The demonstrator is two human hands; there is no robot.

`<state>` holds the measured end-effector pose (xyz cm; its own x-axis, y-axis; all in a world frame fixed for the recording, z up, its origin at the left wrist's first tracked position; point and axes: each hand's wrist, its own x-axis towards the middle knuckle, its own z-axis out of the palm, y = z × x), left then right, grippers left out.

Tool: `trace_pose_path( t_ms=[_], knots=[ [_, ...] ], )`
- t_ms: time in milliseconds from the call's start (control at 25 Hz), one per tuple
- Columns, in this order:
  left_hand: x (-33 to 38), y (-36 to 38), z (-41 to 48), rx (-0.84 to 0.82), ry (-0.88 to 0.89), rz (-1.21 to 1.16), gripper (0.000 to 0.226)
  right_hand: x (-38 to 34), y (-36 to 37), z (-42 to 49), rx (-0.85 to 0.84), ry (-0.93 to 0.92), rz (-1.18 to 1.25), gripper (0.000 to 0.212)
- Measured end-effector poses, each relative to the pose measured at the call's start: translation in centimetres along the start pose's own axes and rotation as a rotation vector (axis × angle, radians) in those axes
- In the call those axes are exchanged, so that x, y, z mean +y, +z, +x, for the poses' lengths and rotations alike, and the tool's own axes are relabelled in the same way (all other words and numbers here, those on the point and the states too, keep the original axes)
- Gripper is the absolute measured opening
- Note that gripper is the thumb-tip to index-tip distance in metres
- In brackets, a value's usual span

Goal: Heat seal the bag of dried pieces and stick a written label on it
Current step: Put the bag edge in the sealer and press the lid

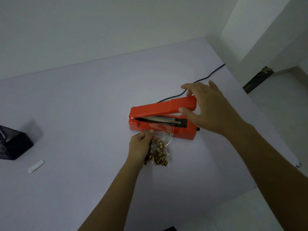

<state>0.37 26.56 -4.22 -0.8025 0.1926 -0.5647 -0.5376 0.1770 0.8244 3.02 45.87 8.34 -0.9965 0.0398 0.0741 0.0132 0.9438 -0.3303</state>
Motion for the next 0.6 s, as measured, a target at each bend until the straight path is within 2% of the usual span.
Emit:
trace_pose_path(
  t_ms=[200, 520, 600],
  knots=[
    [0.2, -0.3, 0.1, 0.009, -0.014, 0.002, 0.028, -2.9, -2.2, 2.1, 0.037, -0.091, 0.007, 0.054],
    [0.3, -0.4, 0.0, 0.031, -0.02, 0.038, 0.028, -10.9, -2.6, 9.0, 0.09, -0.282, -0.022, 0.065],
    [0.4, -0.4, 0.0, 0.035, -0.016, 0.054, 0.029, -11.5, -2.5, 9.6, 0.055, -0.294, 0.066, 0.072]
  ],
)
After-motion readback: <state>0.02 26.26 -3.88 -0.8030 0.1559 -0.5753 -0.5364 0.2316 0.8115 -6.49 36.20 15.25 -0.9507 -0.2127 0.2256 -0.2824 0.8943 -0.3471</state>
